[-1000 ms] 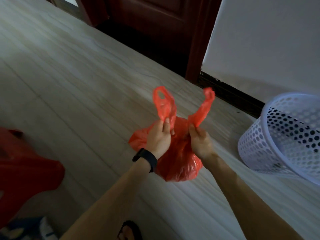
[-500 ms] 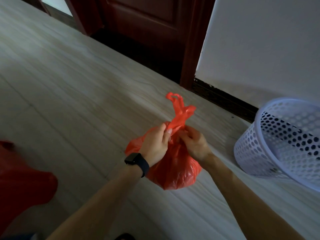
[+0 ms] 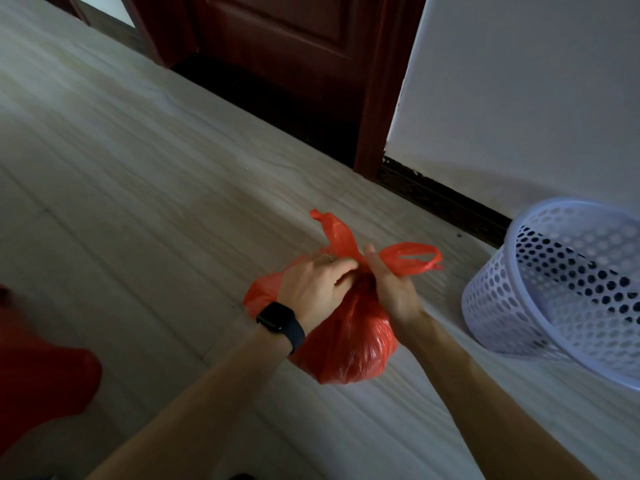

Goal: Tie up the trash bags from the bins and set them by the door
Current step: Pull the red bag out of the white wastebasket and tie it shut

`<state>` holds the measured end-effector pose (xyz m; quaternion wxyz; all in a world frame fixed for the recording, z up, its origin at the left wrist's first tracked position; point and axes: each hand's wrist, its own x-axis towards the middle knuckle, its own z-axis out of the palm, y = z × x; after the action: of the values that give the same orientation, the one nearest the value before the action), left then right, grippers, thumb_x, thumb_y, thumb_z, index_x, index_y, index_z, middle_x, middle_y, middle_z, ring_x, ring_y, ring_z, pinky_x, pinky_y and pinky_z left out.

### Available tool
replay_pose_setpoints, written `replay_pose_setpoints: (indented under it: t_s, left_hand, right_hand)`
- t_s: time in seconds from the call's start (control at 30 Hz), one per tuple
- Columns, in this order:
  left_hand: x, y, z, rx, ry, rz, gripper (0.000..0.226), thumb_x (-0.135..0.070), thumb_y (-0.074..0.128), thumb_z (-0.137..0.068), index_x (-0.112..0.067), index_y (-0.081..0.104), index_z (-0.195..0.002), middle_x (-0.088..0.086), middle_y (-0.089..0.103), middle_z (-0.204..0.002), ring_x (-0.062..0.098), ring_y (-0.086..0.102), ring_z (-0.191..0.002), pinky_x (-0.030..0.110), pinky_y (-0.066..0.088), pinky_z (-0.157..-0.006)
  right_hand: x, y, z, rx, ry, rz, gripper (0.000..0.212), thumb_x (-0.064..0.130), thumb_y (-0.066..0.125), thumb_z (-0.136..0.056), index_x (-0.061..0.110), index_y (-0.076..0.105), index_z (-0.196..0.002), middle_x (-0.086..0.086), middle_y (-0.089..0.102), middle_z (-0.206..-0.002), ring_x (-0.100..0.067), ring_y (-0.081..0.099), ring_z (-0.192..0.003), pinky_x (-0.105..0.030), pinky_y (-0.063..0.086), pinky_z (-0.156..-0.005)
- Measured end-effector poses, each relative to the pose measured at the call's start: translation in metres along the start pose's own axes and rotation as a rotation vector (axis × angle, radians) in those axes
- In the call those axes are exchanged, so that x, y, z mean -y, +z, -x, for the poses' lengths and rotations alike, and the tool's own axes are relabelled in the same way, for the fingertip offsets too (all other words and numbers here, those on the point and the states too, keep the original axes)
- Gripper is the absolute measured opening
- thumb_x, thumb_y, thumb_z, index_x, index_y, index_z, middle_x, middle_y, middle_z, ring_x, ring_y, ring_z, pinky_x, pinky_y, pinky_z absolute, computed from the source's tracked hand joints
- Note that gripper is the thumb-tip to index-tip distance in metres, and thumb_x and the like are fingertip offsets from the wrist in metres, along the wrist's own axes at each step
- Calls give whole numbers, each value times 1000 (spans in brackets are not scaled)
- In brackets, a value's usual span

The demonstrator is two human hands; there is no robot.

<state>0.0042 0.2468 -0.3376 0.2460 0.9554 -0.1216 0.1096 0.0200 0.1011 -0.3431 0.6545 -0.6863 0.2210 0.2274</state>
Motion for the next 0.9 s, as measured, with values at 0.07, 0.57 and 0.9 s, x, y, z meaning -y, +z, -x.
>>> replay_pose_setpoints:
  t_s: [0.07,0.57,0.9]
  left_hand:
    - [-2,1,4,-41,-5,67,19,-34,63,-88,-30,69,-105,-7,72,-92,16,66,-85,30,53,-64]
    - [31,-9,-31,678,-372,579,17,-29,67,-87,-31,71,-104,-12,70,-111,4,60,-109,25,41,-103]
    - [33,-13,-50,913,-584,753,22,-15,67,-88,0,70,-104,6,70,-91,17,64,-85,31,50,-85]
  right_hand:
    - [0,4,0,-71,21,-26,54,71,69,-63,24,73,-89,-5,74,-105,-25,69,-101,-48,52,-98]
    - [7,-34,-6,506,-95,-219,13,25,63,-89,15,71,-86,-6,61,-80,-11,54,-68,-25,34,-65]
    - [16,-41,2,560,-130,60,15,7,68,-89,18,77,-84,4,73,-80,-8,66,-73,-19,49,-65]
